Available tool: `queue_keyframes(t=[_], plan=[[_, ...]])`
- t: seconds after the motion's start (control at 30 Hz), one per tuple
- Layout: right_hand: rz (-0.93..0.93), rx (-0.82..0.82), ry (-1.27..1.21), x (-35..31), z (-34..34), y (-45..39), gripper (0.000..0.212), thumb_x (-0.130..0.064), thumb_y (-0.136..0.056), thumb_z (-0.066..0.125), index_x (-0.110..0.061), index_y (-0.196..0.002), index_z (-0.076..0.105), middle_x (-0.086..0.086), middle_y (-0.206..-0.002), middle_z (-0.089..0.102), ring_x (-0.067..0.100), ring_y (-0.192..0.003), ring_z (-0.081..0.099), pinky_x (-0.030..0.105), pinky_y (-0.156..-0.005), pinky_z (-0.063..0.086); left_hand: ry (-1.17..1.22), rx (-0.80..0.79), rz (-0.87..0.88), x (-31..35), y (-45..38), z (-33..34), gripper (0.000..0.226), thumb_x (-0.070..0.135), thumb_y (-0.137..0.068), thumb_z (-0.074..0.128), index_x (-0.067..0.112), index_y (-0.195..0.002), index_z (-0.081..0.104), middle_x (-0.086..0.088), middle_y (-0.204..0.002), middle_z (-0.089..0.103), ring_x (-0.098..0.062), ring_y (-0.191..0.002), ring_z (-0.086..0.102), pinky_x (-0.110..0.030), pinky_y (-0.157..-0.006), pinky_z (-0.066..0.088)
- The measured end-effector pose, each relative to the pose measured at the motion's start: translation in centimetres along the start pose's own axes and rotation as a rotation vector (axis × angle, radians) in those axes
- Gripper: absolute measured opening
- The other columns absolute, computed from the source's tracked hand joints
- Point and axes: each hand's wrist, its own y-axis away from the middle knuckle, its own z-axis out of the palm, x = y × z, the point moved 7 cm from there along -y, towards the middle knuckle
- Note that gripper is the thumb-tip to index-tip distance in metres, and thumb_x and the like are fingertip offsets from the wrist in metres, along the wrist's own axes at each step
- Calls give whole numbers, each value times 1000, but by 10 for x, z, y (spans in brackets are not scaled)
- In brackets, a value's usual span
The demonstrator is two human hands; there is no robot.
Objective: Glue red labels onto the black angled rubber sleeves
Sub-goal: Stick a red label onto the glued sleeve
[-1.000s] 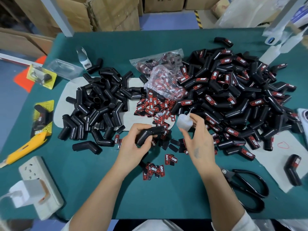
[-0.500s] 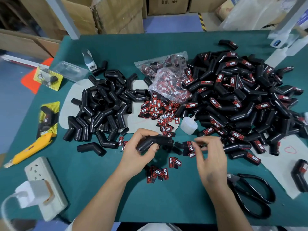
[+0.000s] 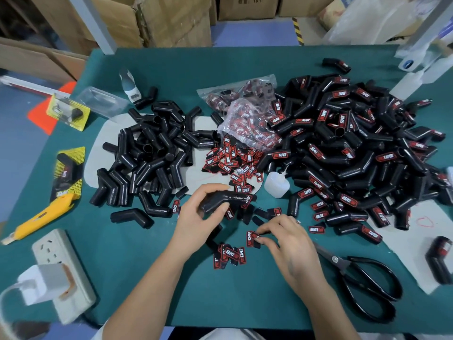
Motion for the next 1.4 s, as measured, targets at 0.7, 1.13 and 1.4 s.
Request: queue_keyframes(t=[0.7,1.13,1.4], plan=[[-137,-182,230,-16,7,-4,36,-12,-86,84,-36,-110,72,-14,-105,56,12,-90,62,34,-57,54,358,-49,-104,-31,-13,6,39,8,-101,60,25,-136,53,-25,-121,60,-30,-102,69,-33,-74,61],[-272,114,141,-12,3,5,41,-1,-72,94,-20,-106,80,-6,-96,65,17,-80,63,36,-55,56,318,-90,-92,-31,-12,10,49,17,-103,62,19,-148,43,-17,-106,59,-33,-82,59,-34,-72,55],[-289,104,142,-16,1,5,23,-4,-81,90,-17,-92,75,-7,-99,65,18,-86,64,33,-62,57,289,-103,-81,-36,-12,10,52,33,-103,68,24,-149,45,-13,-103,60,-28,-82,59,-33,-71,53]])
